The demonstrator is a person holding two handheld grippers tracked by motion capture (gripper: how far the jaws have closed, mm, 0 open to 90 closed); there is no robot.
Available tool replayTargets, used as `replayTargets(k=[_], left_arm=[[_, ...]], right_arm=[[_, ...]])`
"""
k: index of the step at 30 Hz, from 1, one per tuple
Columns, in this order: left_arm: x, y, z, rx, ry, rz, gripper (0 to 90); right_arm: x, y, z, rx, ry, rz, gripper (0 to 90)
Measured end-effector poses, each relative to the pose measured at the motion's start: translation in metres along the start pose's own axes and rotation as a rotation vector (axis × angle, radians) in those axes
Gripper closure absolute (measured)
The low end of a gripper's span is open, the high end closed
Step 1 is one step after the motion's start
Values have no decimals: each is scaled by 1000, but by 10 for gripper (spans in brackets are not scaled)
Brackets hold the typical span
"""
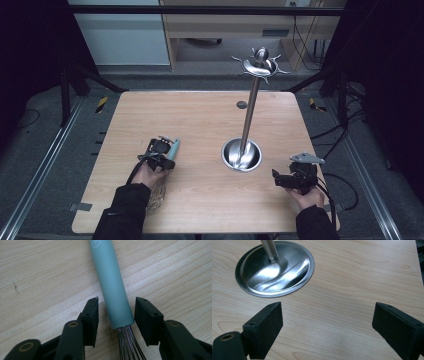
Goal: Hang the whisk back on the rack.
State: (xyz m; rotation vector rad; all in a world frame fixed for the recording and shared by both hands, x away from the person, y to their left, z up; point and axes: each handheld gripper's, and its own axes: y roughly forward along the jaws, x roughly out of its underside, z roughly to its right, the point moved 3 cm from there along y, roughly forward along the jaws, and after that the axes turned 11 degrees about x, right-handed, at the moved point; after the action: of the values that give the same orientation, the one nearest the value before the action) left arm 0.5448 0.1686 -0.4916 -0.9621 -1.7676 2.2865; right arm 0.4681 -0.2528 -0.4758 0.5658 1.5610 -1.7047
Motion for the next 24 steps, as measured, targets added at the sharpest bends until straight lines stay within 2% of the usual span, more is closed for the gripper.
replayTargets(k=[5,13,16,20,24], left_arm=[[0,2,-1,7,-16,-5,619],[0,2,1,17,-30,-10,672],[2,1,4,33,-9,-27,682],[5,-1,9,31,21,-39,682],[7,0,13,45,49,-31,676]], right_arm=[[0,0,0,4,-4,0,98],[0,0,0,0,-6,-1,98],[0,0,0,2,-10,1,98],[0,0,0,3,-12,1,98],[0,0,-1,-2,-8,-2,98]])
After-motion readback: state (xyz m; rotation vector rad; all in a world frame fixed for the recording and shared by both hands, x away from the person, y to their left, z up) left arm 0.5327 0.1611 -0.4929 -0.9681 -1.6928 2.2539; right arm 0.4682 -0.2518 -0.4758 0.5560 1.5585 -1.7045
